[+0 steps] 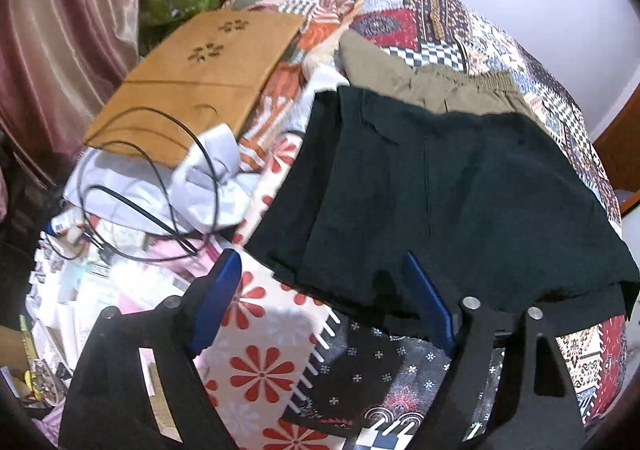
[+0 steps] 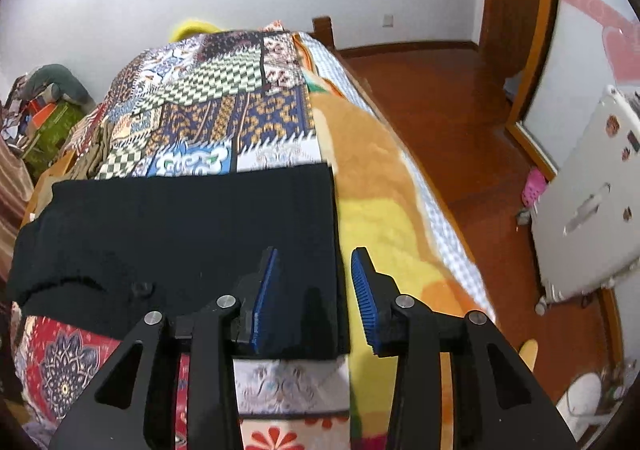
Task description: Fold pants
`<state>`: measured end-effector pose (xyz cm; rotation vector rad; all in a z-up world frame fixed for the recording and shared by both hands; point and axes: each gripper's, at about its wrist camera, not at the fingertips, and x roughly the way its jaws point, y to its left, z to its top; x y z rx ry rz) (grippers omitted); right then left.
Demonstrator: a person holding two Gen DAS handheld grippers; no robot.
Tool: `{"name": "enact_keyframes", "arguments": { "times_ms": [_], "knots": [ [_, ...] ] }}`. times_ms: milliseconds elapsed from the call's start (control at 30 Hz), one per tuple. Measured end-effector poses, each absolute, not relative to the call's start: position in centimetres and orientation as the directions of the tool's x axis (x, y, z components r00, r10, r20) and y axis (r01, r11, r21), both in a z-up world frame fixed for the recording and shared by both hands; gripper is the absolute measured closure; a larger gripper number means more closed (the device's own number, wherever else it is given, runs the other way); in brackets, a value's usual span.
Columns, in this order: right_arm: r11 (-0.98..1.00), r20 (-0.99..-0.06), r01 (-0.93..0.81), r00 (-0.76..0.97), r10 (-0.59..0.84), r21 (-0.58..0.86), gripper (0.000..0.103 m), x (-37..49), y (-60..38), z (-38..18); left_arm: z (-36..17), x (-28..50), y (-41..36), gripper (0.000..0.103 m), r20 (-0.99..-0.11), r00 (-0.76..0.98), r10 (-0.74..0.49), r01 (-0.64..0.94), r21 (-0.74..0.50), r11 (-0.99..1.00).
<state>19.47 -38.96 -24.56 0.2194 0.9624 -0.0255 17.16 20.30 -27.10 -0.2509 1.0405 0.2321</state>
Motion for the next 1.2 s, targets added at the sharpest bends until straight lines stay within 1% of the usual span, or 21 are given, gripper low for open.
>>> {"name": "enact_keyframes", "arguments": {
  "times_ms": [33,133,167,200,233,267,300,333,400,533,667,833,967,1000,1033,1100,1200],
  "knots": [
    [0.977,-0.820,0.124,0.567,0.073,0.173,0.068,19.3,-38.9,-24.7,-27.5,17.3,20.1,0.024,-0.875,0.480,0.060,-0.305,-0.102,0.947],
    [0.976,-0.830,0.131,0.553,0.071,0.171,0.067,18.6,-38.6,-24.9,-28.7,18.0,20.0,0.034,-0.885,0.464,0.043,-0.306,-0.115,0.945],
    [0.976,-0.834,0.133,0.548,0.071,0.170,0.066,18.5,-38.5,-25.0,-29.0,18.3,19.9,0.042,-0.887,0.460,0.043,-0.305,-0.112,0.946],
    [0.976,-0.836,0.135,0.544,0.069,0.169,0.063,18.2,-38.5,-25.1,-29.2,18.4,19.8,0.046,-0.888,0.457,0.049,-0.303,-0.103,0.948],
    [0.976,-0.838,0.139,0.541,0.068,0.169,0.061,18.1,-38.5,-25.2,-29.3,18.4,19.6,0.048,-0.884,0.462,0.069,-0.299,-0.082,0.951],
    [0.975,-0.839,0.143,0.539,0.067,0.169,0.060,17.9,-38.4,-25.2,-29.3,18.4,19.4,0.054,-0.881,0.466,0.081,-0.294,-0.068,0.953],
    [0.974,-0.841,0.148,0.537,0.067,0.171,0.060,17.8,-38.4,-25.2,-29.3,18.5,19.2,0.064,-0.877,0.471,0.092,-0.286,-0.053,0.957],
    [0.973,-0.842,0.151,0.536,0.066,0.173,0.060,17.6,-38.4,-25.3,-29.3,18.5,19.1,0.066,-0.876,0.471,0.101,-0.284,-0.042,0.958],
    [0.971,-0.847,0.163,0.528,0.062,0.173,0.060,17.3,-38.6,-25.6,-29.1,18.4,18.7,0.076,-0.865,0.482,0.139,-0.281,-0.002,0.960],
    [0.968,-0.862,0.185,0.503,0.057,0.171,0.060,16.5,-39.1,-26.3,-29.2,18.3,18.4,0.079,-0.853,0.491,0.176,-0.276,0.039,0.960],
    [0.963,-0.870,0.200,0.489,0.062,0.181,0.060,15.7,-39.5,-26.9,-29.1,18.2,18.3,0.082,-0.846,0.499,0.190,-0.289,0.044,0.956],
    [0.953,-0.858,0.189,0.500,0.115,0.237,0.060,16.0,-39.4,-27.7,-28.6,18.1,18.1,0.083,-0.833,0.514,0.205,-0.293,0.054,0.955],
    [0.951,-0.869,0.181,0.475,0.138,0.250,0.060,16.9,-38.7,-29.2,-28.3,18.0,17.9,0.083,-0.824,0.523,0.218,-0.289,0.070,0.955],
    [0.948,-0.868,0.183,0.475,0.148,0.262,0.063,17.0,-38.6,-29.4,-28.2,18.0,17.9,0.083,-0.823,0.524,0.221,-0.286,0.075,0.955],
    [0.945,-0.865,0.186,0.478,0.151,0.268,0.072,17.1,-38.5,-29.5,-28.1,18.1,17.8,0.083,-0.820,0.526,0.228,-0.280,0.086,0.956],
    [0.951,-0.863,0.174,0.484,0.143,0.255,0.082,17.1,-38.0,-29.5,-27.6,18.5,17.6,0.085,-0.812,0.529,0.245,-0.263,0.117,0.958],
    [0.965,-0.858,0.154,0.502,0.107,0.211,0.090,17.1,-37.4,-28.8,-26.6,19.2,17.3,0.086,-0.803,0.530,0.274,-0.232,0.174,0.957]
  ]
}}
